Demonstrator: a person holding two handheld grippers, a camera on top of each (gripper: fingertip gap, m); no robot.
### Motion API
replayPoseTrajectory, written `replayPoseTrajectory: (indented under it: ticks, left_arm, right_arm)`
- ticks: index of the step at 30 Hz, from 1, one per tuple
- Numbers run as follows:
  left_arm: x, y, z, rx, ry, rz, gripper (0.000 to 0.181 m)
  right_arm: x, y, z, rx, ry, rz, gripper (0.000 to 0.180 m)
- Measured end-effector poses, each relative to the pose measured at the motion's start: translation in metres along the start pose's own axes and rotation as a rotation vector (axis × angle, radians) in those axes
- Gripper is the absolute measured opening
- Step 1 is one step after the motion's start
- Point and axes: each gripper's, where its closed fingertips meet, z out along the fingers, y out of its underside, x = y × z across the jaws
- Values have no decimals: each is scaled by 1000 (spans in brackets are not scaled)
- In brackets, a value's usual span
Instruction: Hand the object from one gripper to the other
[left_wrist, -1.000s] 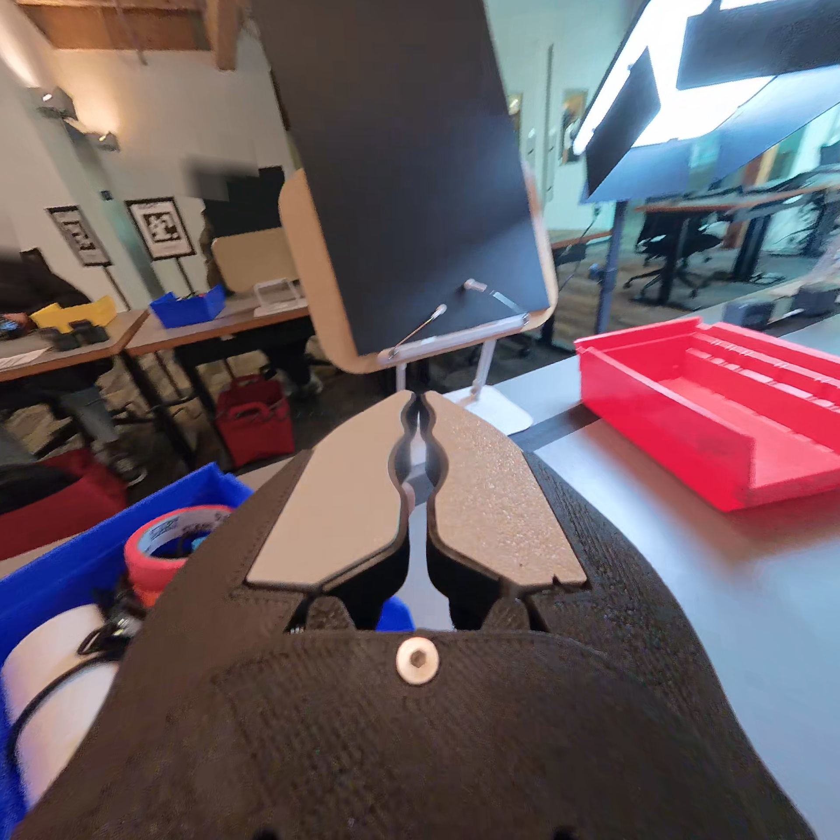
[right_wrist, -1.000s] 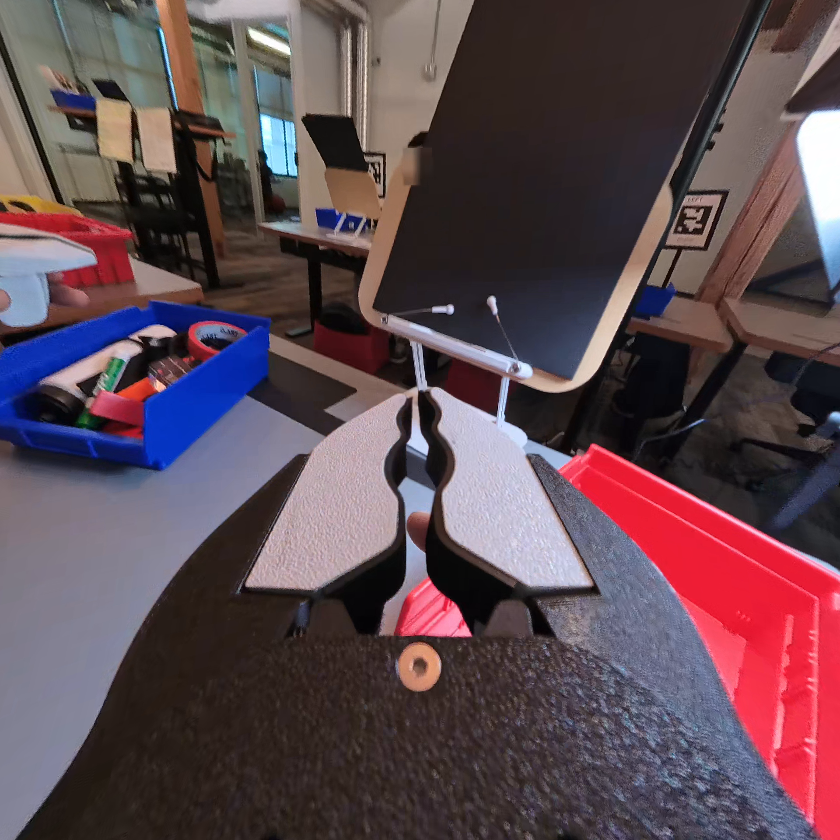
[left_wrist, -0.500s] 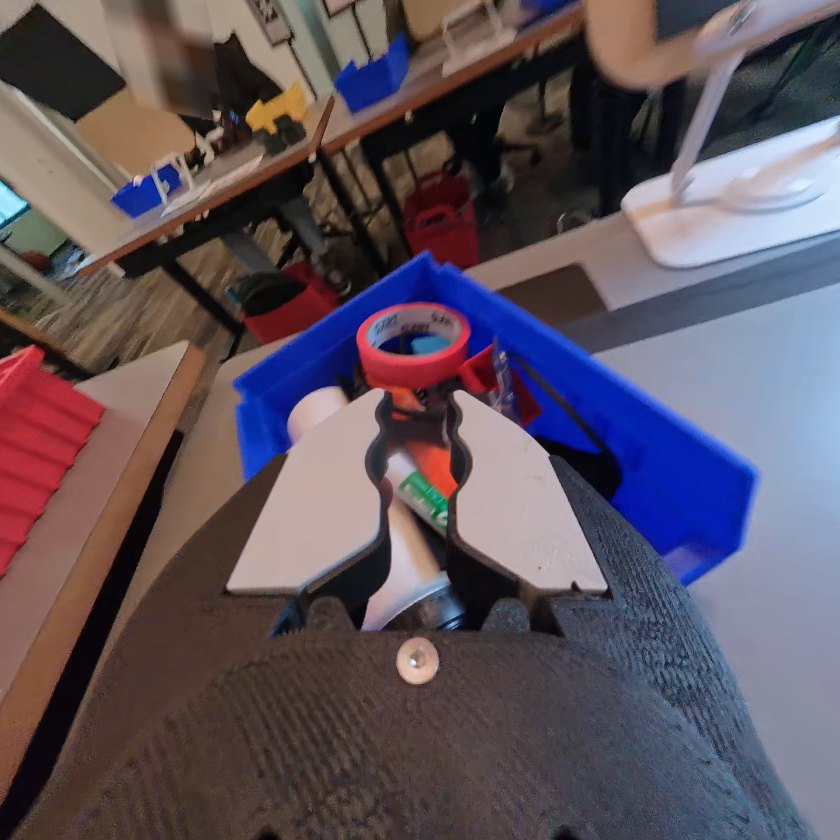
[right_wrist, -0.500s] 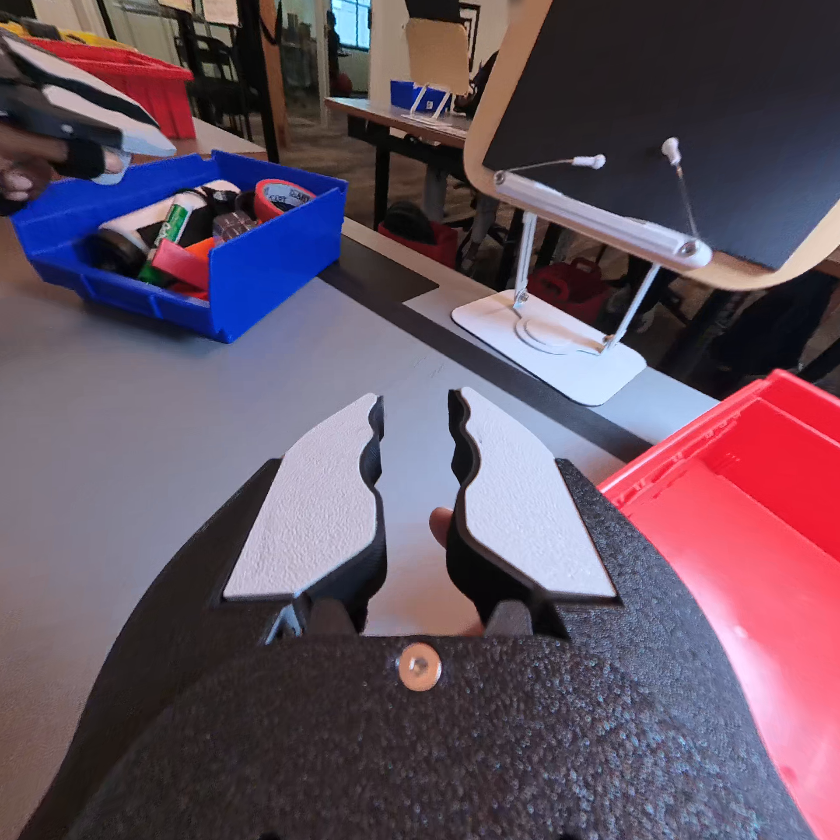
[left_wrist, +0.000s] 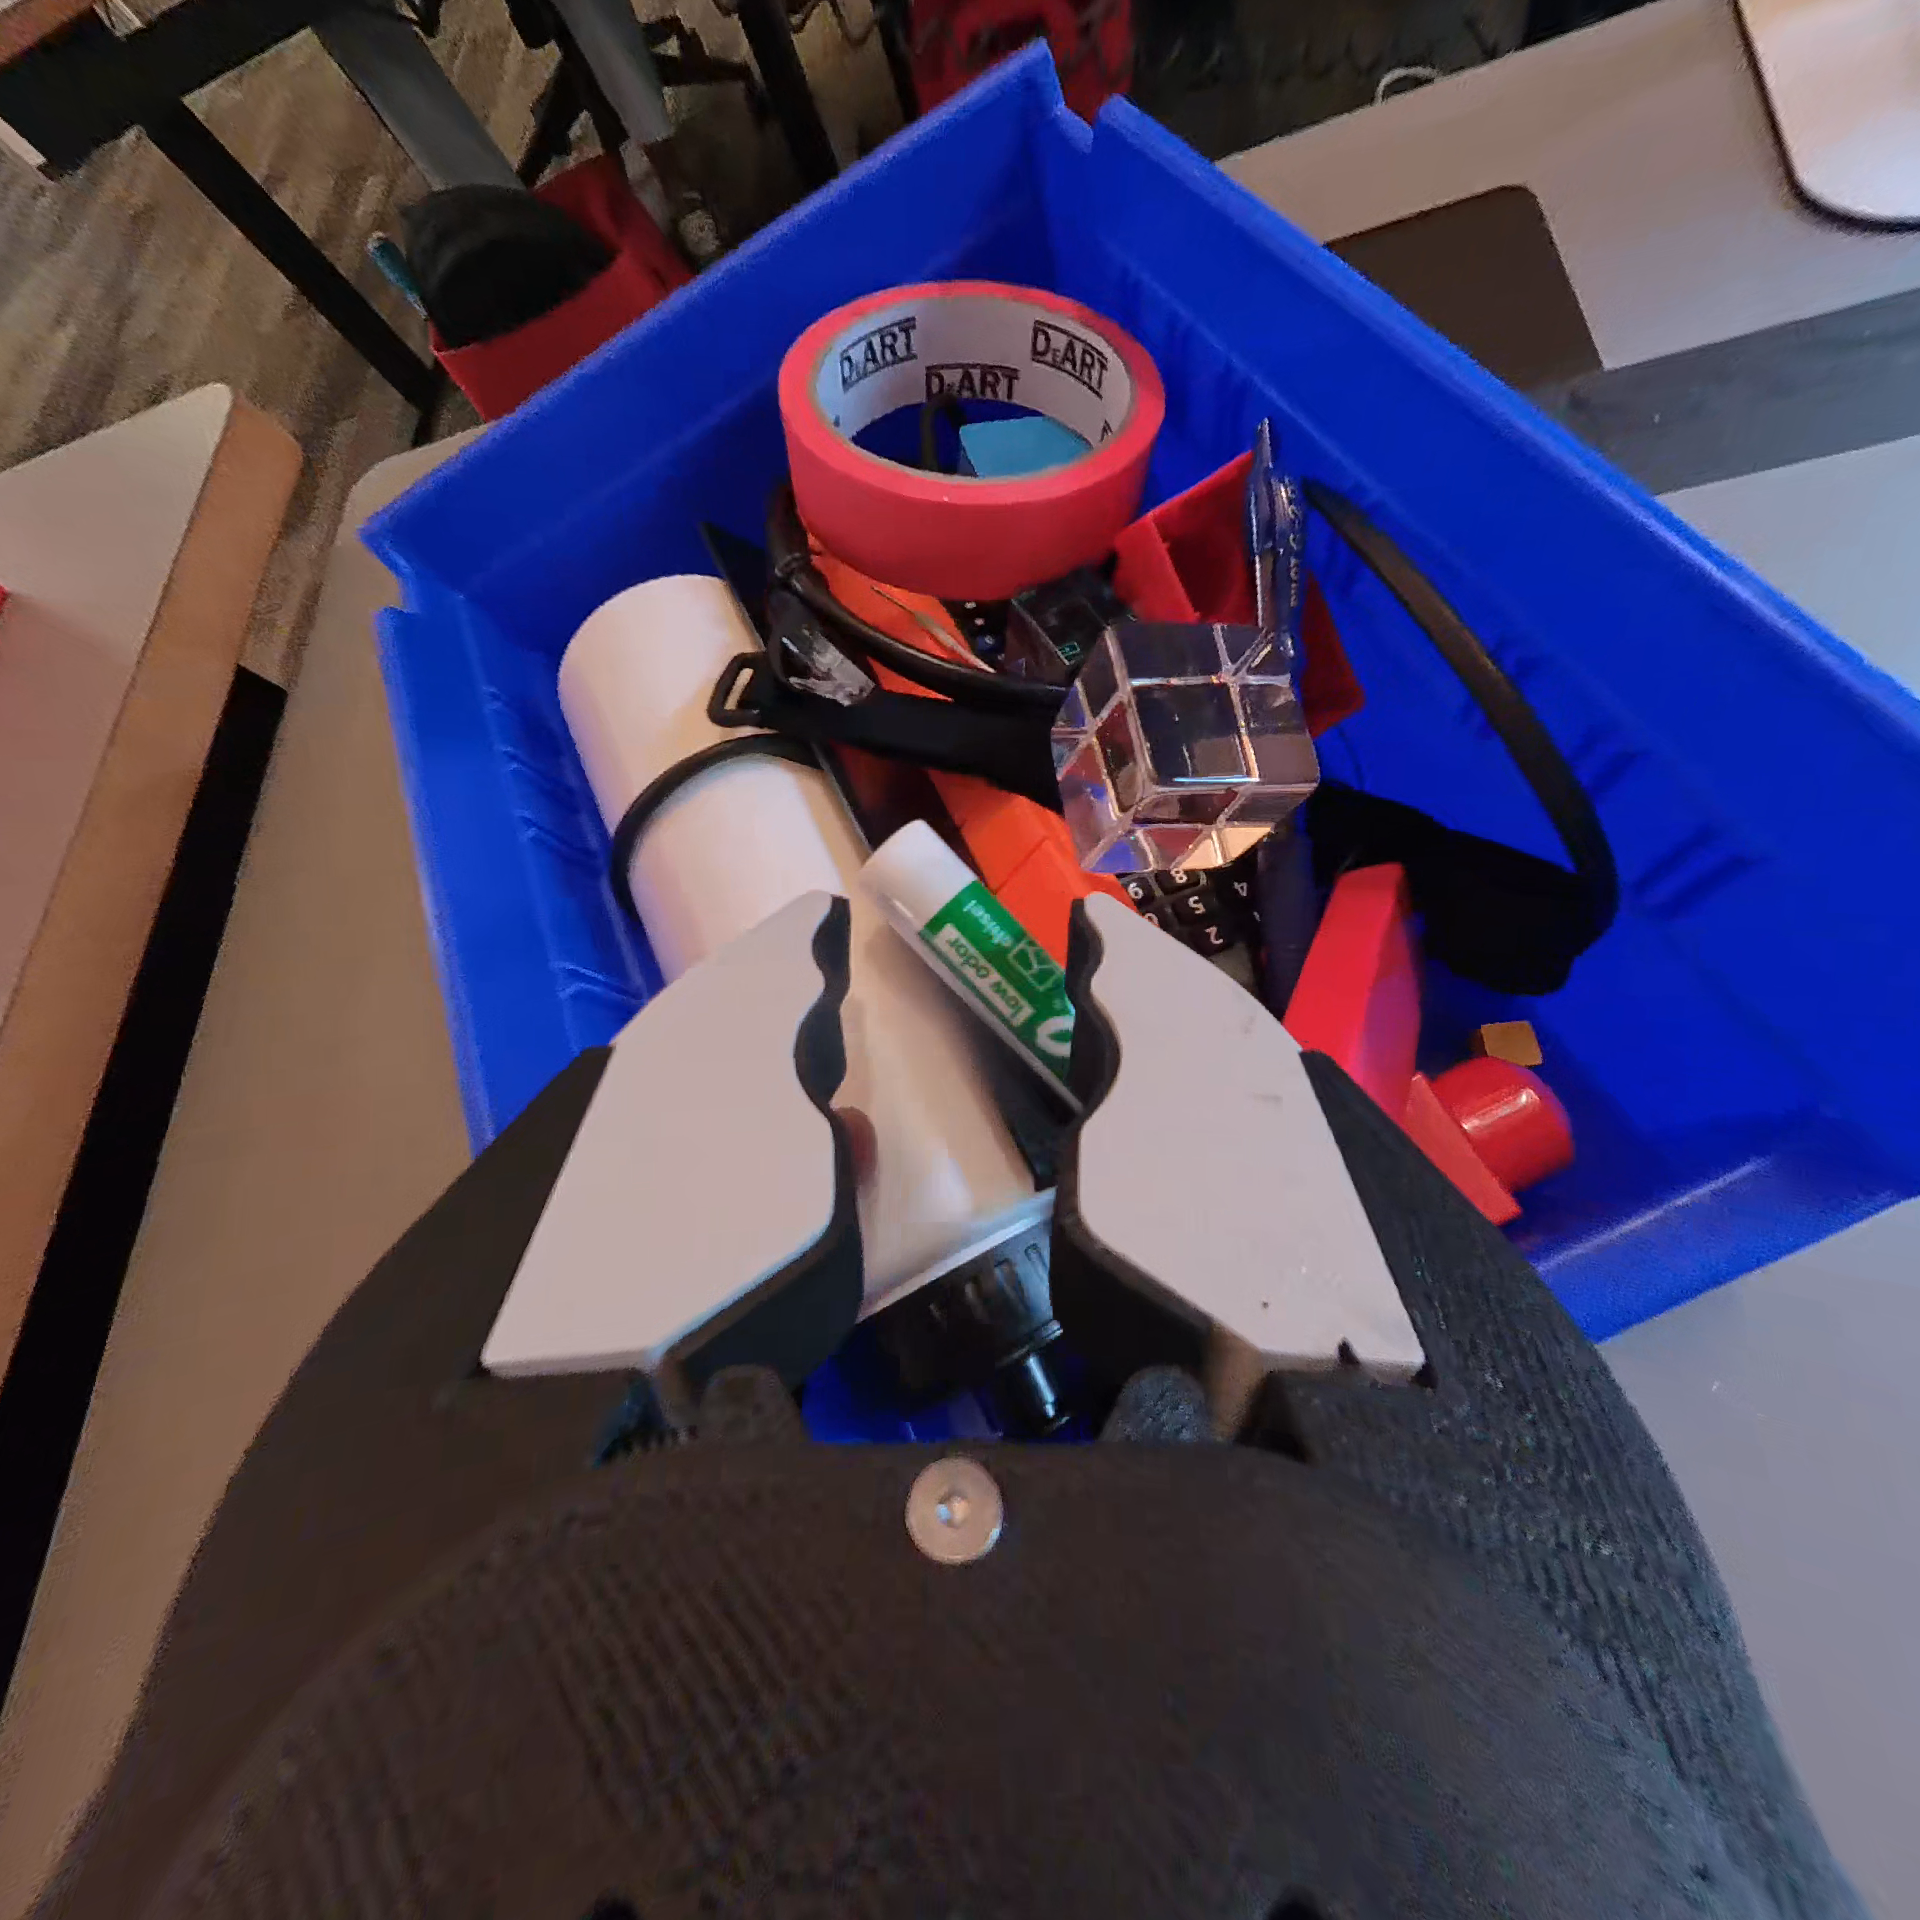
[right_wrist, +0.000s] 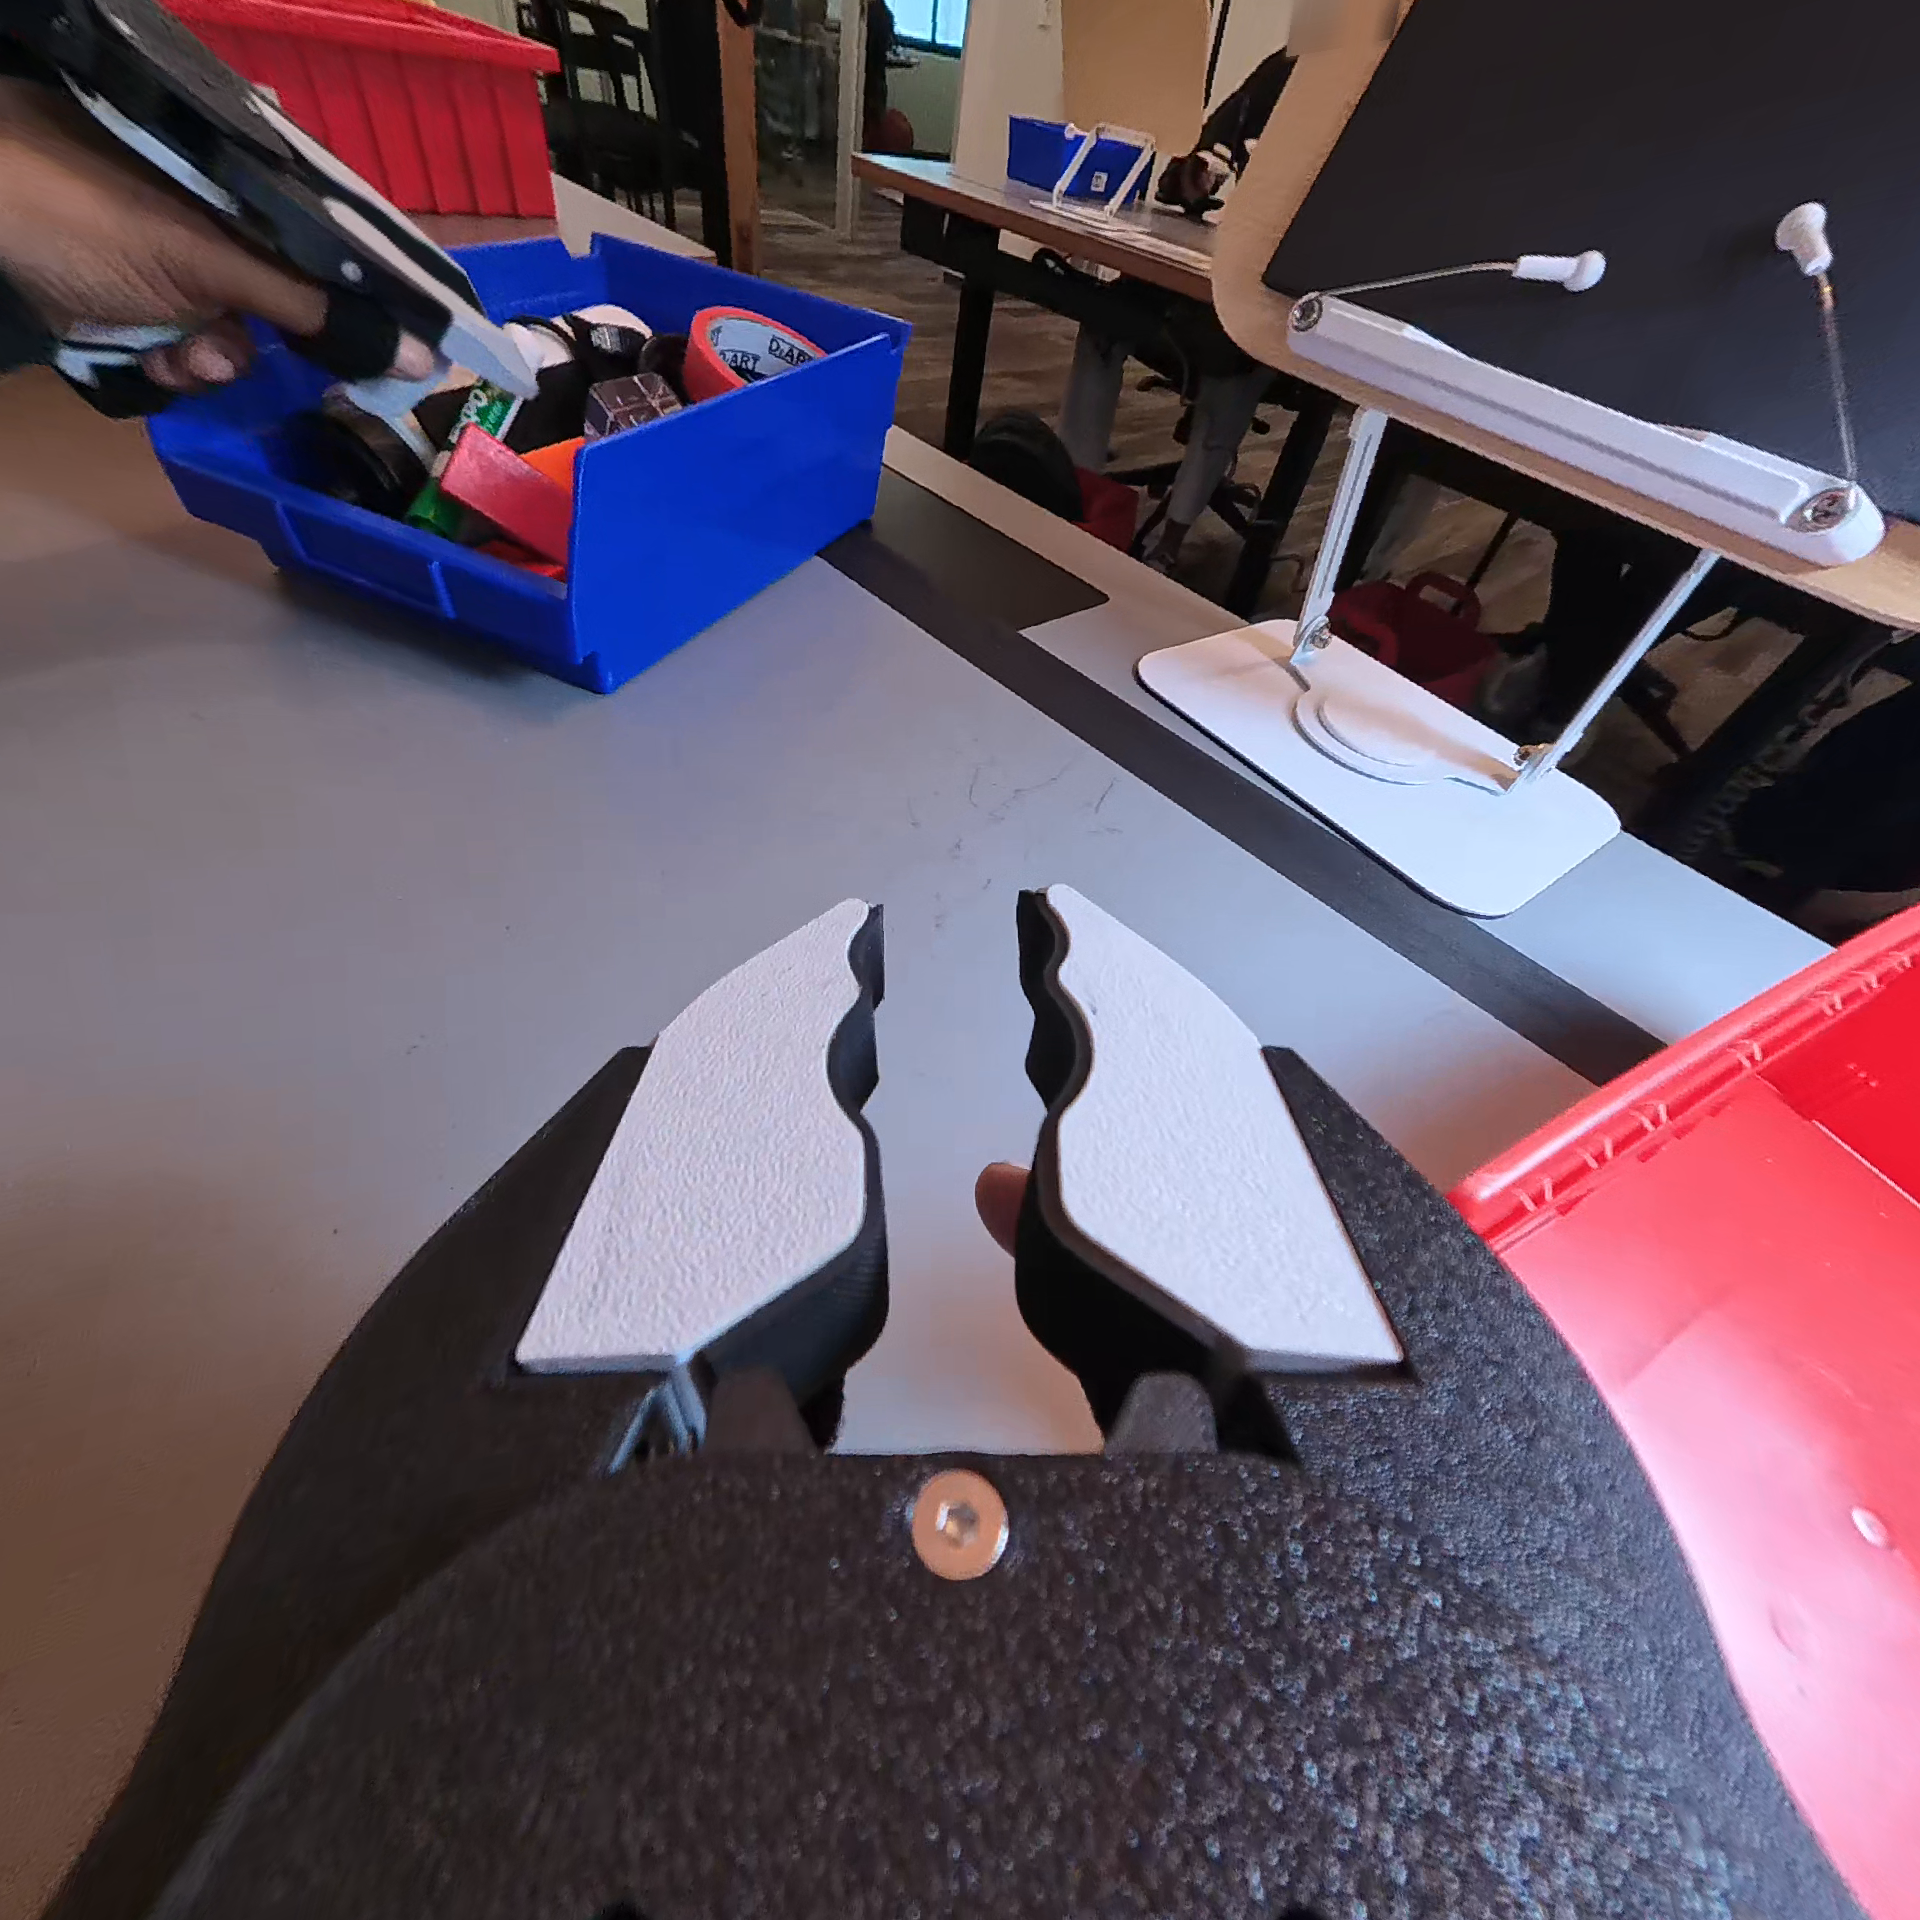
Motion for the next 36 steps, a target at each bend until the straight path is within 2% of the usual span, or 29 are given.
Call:
replayPoseTrajectory:
  ticks: [9,13,16,24,29,36]
  left_arm:
    - [-6,10,13,-111,-131,175,50]
    - [-5,7,15,-131,-159,270,37]
    - [-7,5,15,-122,-189,329,34]
    - [-16,-29,-16,95,-176,264,23]
    - [-12,-52,-39,253,-67,152,21]
    - [15,-86,-79,449,169,44,21]
  right_arm:
    - [-3,4,2,-25,-16,9,22]
    - [-4,7,3,-40,-18,7,21]
    - [-3,9,3,-48,-17,5,21]
    - [0,11,2,-50,-15,4,19]
    - [-5,10,2,-37,-29,3,20]
    - [-30,-7,4,40,-113,1,20]
